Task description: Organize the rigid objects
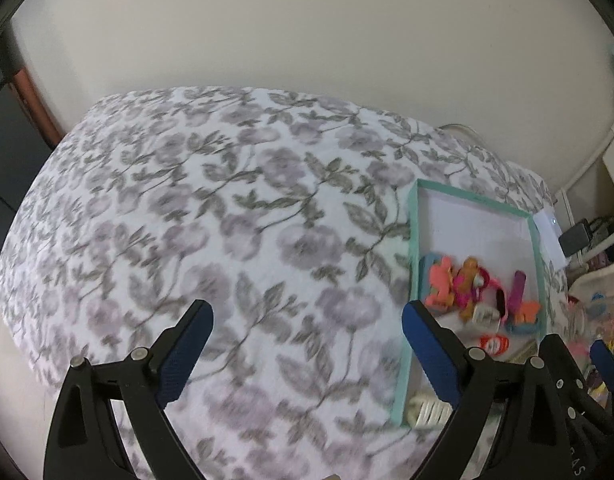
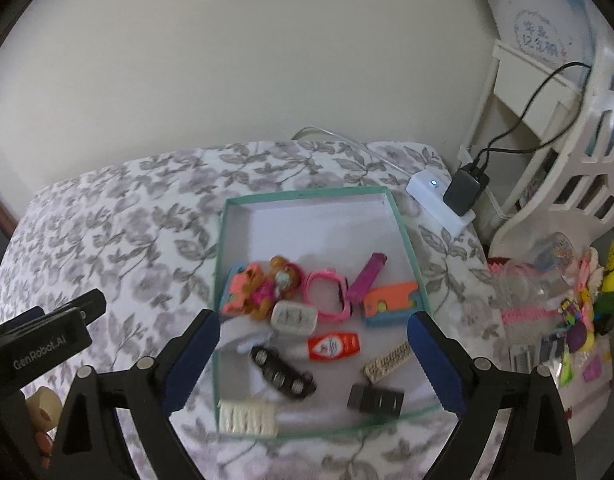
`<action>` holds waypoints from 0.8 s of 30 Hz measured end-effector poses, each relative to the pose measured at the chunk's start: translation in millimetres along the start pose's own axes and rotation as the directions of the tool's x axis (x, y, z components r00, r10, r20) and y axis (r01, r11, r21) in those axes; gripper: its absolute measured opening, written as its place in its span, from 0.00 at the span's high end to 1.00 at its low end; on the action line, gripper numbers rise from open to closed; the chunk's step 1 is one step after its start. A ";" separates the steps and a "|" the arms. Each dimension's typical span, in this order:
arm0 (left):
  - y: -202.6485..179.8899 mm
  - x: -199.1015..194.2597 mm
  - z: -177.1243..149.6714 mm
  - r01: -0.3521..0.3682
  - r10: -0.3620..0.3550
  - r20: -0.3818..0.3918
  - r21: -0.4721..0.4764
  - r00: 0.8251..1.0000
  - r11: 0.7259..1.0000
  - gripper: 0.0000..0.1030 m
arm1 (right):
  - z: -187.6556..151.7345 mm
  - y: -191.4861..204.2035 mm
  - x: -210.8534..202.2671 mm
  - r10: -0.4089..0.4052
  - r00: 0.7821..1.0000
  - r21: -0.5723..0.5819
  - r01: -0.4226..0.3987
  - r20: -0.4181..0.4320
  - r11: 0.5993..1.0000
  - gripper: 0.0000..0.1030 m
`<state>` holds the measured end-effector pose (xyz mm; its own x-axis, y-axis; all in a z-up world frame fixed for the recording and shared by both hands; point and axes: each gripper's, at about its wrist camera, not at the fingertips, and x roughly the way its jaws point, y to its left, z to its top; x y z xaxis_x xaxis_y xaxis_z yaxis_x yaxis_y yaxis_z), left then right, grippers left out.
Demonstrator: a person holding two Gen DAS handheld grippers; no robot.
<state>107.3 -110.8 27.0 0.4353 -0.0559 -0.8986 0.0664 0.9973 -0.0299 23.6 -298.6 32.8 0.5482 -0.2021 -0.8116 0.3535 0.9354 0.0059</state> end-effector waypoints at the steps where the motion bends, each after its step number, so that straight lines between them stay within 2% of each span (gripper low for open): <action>1: 5.5 -4.1 -5.5 -0.003 0.003 0.001 -0.006 1.000 1.000 0.07 | -5.8 0.7 -5.3 0.003 1.000 0.002 -0.003 0.006 1.000 0.06; 4: 23.3 -17.9 -27.8 -0.012 0.012 0.011 -0.014 1.000 1.000 0.07 | -26.6 0.7 -16.6 0.019 1.000 0.018 -0.019 0.003 1.000 0.04; 12: 47.8 -36.1 -72.2 -0.045 0.042 0.053 0.054 0.998 0.998 0.07 | -69.2 5.7 -29.7 0.051 0.999 0.034 -0.051 -0.015 0.998 0.04; 14: 53.5 -34.5 -83.7 -0.035 0.032 0.040 0.072 0.999 0.997 0.07 | -77.2 7.7 -29.3 0.050 0.998 0.029 -0.049 -0.028 0.998 0.04; 18: 56.6 -33.6 -97.9 -0.013 0.011 0.021 0.099 1.000 0.995 0.07 | -85.0 10.6 -29.7 0.033 0.999 0.011 -0.032 -0.037 0.999 0.04; 22: 51.1 -30.4 -108.7 -0.036 0.035 0.010 0.142 0.999 0.989 0.07 | -87.6 9.7 -31.0 0.038 0.999 0.018 -0.037 -0.037 0.999 0.04; 24: 49.3 -30.6 -109.1 -0.024 0.023 0.007 0.149 1.000 0.989 0.07 | -88.0 9.5 -30.7 0.032 0.999 0.013 -0.031 -0.037 0.999 0.04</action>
<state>-0.7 -54.8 5.2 0.4431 -0.0330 -0.8959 0.1889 0.9803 0.0573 -56.5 -258.0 6.3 0.5311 -0.1614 -0.8318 0.3461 0.9374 0.0391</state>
